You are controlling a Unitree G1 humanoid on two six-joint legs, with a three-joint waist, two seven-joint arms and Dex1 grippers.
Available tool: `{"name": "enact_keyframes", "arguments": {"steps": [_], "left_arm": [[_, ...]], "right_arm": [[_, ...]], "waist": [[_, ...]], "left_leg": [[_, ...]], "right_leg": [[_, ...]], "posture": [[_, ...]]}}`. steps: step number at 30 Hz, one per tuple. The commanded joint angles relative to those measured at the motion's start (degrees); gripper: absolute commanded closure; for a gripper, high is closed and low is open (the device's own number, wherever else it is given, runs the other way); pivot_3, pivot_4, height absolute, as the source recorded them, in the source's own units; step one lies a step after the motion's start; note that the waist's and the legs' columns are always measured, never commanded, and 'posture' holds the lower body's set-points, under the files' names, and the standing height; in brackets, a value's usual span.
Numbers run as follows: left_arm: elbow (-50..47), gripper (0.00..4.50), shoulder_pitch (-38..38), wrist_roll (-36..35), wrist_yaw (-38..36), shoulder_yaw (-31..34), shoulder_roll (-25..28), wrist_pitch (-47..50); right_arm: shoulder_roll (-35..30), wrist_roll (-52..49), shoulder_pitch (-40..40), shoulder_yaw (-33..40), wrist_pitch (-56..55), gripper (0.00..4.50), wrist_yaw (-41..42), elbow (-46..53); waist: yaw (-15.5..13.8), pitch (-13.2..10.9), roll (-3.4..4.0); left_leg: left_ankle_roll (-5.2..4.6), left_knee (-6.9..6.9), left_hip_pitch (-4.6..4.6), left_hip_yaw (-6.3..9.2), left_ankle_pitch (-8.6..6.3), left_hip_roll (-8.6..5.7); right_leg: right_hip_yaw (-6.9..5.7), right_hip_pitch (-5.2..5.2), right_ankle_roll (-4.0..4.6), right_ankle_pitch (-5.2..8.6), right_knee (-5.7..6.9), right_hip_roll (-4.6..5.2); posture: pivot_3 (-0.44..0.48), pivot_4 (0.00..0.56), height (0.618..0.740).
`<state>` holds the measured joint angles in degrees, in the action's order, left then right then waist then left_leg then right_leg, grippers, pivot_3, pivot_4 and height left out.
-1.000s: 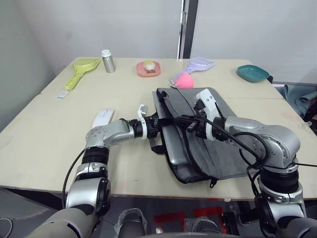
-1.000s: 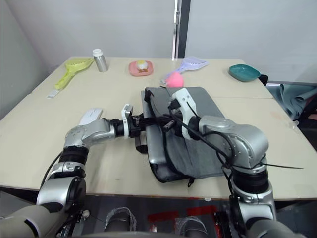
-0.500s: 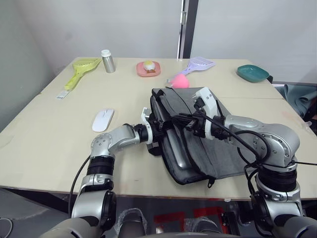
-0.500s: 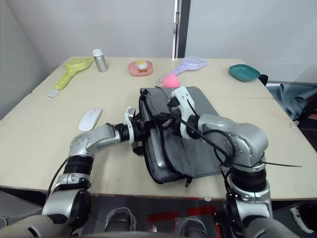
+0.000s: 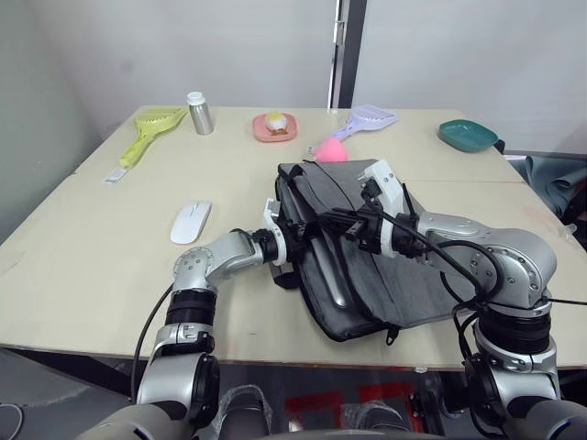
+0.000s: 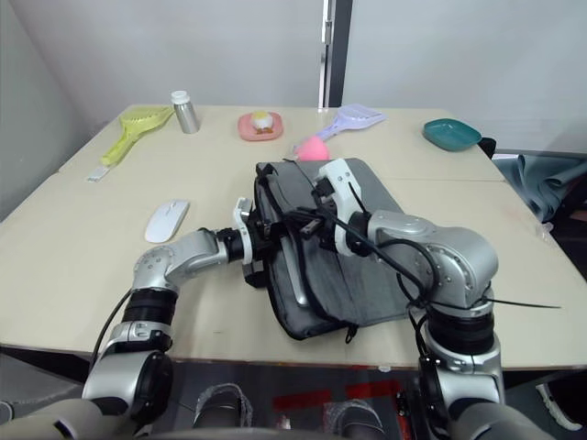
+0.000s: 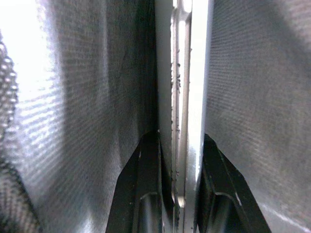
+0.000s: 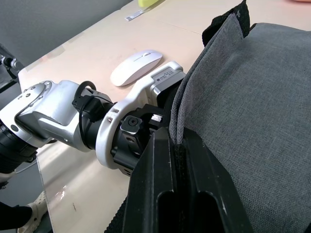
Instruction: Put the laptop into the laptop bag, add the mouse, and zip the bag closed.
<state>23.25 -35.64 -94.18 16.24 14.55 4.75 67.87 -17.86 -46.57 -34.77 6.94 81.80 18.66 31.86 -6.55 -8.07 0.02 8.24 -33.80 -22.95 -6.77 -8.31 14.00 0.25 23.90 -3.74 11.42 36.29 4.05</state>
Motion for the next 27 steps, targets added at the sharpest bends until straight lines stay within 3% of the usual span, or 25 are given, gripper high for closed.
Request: {"name": "enact_keyframes", "arguments": {"steps": [1,11,13,22,27], "left_arm": [[-3.5,4.17,-3.7,-0.3,-3.3,0.9,-1.9,-2.0],[-4.1,4.17,-3.8,0.8,-4.4,0.8,-1.6,0.2],[-5.3,3.2,-3.5,0.9,-5.4,0.9,-0.7,0.9],[-10.3,0.02,-2.3,-0.6,-6.7,2.9,4.6,0.4],[-13.5,0.02,-0.5,-9.3,-4.3,4.5,8.5,0.7]], "right_arm": [[1.3,-2.5,-1.2,1.0,-0.4,4.46,0.0,1.3],[1.3,-2.7,-1.0,0.8,-0.1,4.46,-0.4,0.8],[-0.1,-2.5,-1.3,1.2,-0.4,4.5,0.1,0.2],[-6.2,-0.9,-1.9,1.9,-4.1,4.5,2.9,-3.7],[-8.9,-0.7,-2.3,2.6,-6.3,4.5,4.3,-6.5]], "waist": [[0.0,0.0,0.0],[0.3,0.0,0.0],[0.2,0.0,0.0],[0.3,0.0,0.01],[0.2,0.0,0.0]], "left_leg": [[0.0,0.0,0.0,0.0,0.0,0.0],[0.0,0.02,-0.01,0.0,0.0,0.0],[0.0,0.01,0.0,0.0,0.0,0.0],[0.0,-0.05,0.04,0.0,0.0,0.0],[0.0,-0.07,0.04,0.0,0.0,-0.01]], "right_leg": [[0.0,0.0,0.0,0.0,0.0,0.0],[-0.01,0.01,0.0,0.0,-0.02,0.0],[0.0,0.01,0.0,0.0,-0.01,0.0],[0.03,-0.03,-0.03,-0.02,0.03,0.0],[0.02,-0.04,-0.03,-0.02,0.04,0.01]], "posture": [[0.0,0.15,0.74],[0.0,0.15,0.74],[0.0,0.15,0.74],[0.0,0.15,0.74],[0.0,0.15,0.74]]}}
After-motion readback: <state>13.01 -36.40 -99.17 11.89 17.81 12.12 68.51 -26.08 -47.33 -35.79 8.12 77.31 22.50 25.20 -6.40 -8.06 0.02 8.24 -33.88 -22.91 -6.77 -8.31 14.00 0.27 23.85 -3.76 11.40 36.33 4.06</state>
